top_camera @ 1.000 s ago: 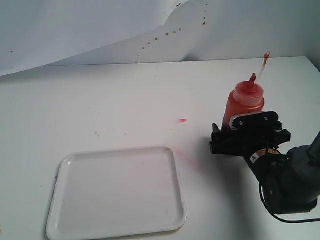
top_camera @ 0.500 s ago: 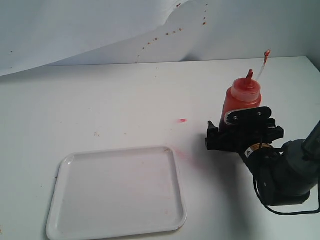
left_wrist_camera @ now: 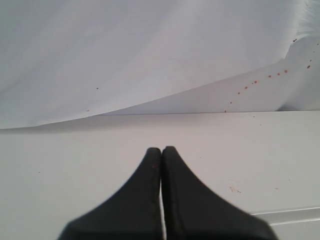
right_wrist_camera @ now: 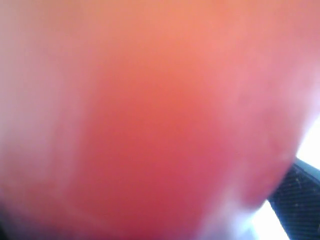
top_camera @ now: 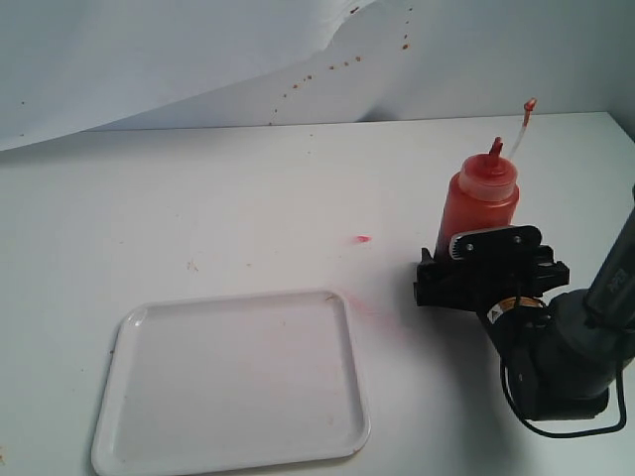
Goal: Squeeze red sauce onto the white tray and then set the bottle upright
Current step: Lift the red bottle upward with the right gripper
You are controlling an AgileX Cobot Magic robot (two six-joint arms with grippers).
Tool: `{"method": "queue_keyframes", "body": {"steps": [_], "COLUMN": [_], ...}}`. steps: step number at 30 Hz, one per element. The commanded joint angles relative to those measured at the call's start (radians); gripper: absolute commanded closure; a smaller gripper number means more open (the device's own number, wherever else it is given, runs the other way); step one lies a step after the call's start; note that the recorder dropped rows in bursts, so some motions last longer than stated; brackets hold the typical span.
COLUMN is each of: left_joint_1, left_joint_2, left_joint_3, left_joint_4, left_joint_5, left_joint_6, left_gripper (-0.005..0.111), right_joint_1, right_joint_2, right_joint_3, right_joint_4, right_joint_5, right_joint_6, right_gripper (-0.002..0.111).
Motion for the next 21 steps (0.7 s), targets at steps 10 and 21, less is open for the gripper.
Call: {"method": "queue_keyframes", "body": {"steps": [10, 21], "left_joint_1": [0.000, 0.000], "left_joint_2": [-0.002, -0.002], "left_joint_3": [0.005, 0.005], "left_joint_4": [-0.006, -0.006], "left_joint_5": [-0.002, -0.002], "left_joint_6": [-0.002, -0.002], "left_gripper": [0.107, 0.107], "right_joint_1": [0.000, 0.000], "right_joint_2": [-0.003, 0.000], "right_joint_3": [-0.002, -0.002], "right_joint_4": [0.007, 0.082], "right_joint_5": [-0.016, -0.013], "right_joint_6": [-0.005, -0.009], "right_gripper": [0.005, 0.017]}}
